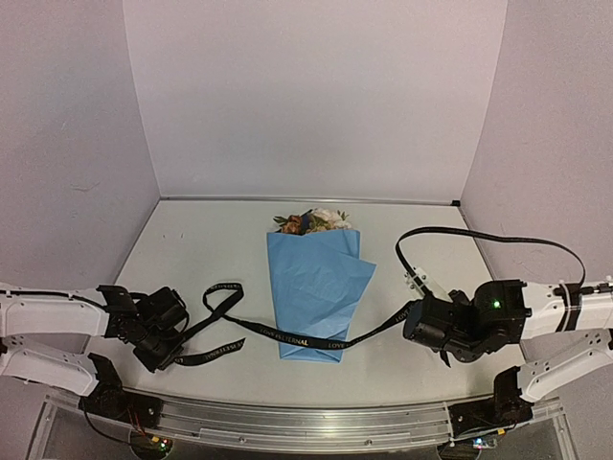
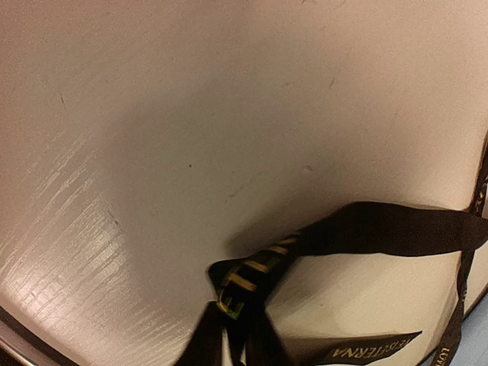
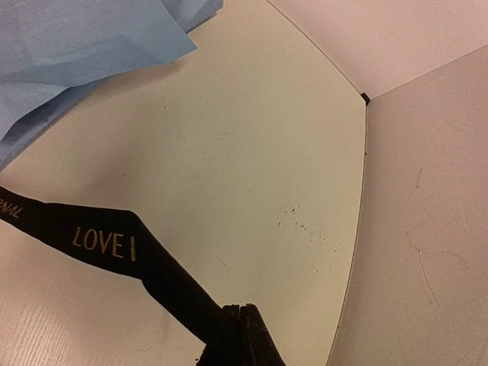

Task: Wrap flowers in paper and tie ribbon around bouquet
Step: Straighten the ribbon at the center of the board.

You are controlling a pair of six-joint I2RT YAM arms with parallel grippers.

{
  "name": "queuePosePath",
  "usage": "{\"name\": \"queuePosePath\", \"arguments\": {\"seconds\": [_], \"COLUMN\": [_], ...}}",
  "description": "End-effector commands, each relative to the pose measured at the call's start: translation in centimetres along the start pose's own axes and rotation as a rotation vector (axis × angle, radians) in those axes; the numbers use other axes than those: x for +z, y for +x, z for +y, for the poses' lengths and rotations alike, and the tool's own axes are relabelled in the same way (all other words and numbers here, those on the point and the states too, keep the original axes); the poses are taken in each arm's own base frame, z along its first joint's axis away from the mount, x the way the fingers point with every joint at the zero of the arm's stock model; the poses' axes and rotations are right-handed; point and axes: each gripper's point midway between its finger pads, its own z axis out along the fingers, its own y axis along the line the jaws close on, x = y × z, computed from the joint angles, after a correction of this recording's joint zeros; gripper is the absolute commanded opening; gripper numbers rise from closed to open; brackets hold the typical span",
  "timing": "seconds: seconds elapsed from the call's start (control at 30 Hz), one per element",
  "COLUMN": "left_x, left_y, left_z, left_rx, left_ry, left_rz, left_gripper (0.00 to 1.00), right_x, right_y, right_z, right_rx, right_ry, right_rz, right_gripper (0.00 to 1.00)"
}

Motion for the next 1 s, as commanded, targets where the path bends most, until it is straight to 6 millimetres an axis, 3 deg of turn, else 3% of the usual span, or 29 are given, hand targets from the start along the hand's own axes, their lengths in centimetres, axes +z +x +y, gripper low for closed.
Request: {"name": "queuePosePath", "arguments": {"seconds": [0.0, 0.07, 0.13, 0.2, 0.27, 0.37, 0.53, 0.73, 0.8, 0.97], "left_x": [-2.4, -6.3, -11.8, -17.0, -20.6, -23.6, -24.3, -21.6, -21.2, -19.1], "left_y": [-3.3, -7.4, -12.3, -15.8, -18.0, -19.4, -19.9, -19.2, -19.1, -18.6], "left_z": [-2.8, -3.3, -4.2, -4.0, -3.7, -2.2, -0.3, 1.1, 2.2, 1.2], "left_rx": [0.029, 0.068, 0.082, 0.058, 0.053, 0.030, -0.004, -0.017, -0.064, -0.030], "left_ry": [0.067, 0.046, 0.048, 0.044, 0.038, 0.018, 0.007, -0.035, -0.043, 0.009], "left_rz": [-0.168, -0.370, -0.612, -0.794, -0.911, -1.033, -1.095, -1.043, -1.041, -1.001], "left_gripper": [0.00, 0.00, 0.00, 0.00, 0.00, 0.00, 0.00, 0.00, 0.00, 0.00], "right_x": [0.1, 0.3, 0.6, 0.8, 0.7, -0.1, -1.1, -1.8, -2.0, -1.6], "right_y": [-0.2, 0.0, 0.7, 1.6, 2.4, 3.2, 5.1, 8.9, 9.8, 10.3], "right_z": [-2.5, -4.0, -5.9, -7.9, -9.6, -12.2, -15.6, -18.7, -19.1, -19.0], "right_rx": [0.079, 0.122, 0.186, 0.253, 0.270, 0.226, 0.192, 0.269, 0.290, 0.300], "right_ry": [0.084, 0.124, 0.166, 0.203, 0.249, 0.350, 0.482, 0.619, 0.648, 0.653], "right_rz": [-0.037, -0.042, -0.028, -0.009, 0.006, 0.022, 0.056, 0.127, 0.135, 0.183], "right_gripper": [0.00, 0.00, 0.00, 0.00, 0.00, 0.00, 0.00, 0.00, 0.00, 0.00]}}
